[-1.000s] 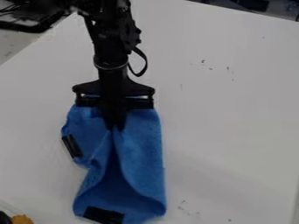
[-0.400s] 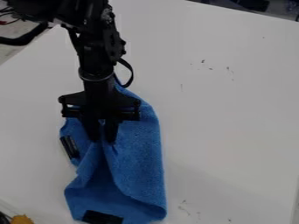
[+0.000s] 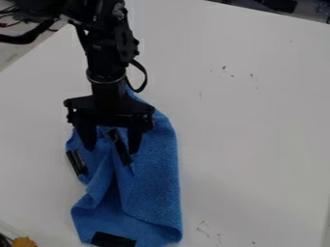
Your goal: Unfold the cloth from bottom left to topright
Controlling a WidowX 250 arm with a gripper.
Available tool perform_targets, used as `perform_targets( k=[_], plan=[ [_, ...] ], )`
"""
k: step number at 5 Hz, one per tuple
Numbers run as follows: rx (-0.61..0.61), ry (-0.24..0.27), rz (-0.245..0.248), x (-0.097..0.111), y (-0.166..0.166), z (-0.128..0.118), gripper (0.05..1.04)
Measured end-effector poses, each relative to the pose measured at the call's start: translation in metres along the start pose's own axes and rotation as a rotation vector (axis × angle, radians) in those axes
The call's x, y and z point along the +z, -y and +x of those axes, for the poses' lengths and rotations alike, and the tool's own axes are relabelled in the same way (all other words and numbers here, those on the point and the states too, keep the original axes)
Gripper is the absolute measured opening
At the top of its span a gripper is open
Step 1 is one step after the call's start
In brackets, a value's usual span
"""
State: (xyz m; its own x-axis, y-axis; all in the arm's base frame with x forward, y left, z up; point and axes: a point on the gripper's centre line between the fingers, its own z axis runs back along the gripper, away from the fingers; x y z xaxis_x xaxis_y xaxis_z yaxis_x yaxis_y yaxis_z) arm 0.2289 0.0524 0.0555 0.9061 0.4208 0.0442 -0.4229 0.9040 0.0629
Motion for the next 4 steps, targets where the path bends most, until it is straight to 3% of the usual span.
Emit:
perform_targets(
  k=[2,4],
  plan=[
    [-0.025,-0.003,0.0,-0.0038,0.0033,0.0095,0.955],
    [-0.029,-0.01,-0.002,-0.0064,0.0044,0.0107,0.365]
  ],
)
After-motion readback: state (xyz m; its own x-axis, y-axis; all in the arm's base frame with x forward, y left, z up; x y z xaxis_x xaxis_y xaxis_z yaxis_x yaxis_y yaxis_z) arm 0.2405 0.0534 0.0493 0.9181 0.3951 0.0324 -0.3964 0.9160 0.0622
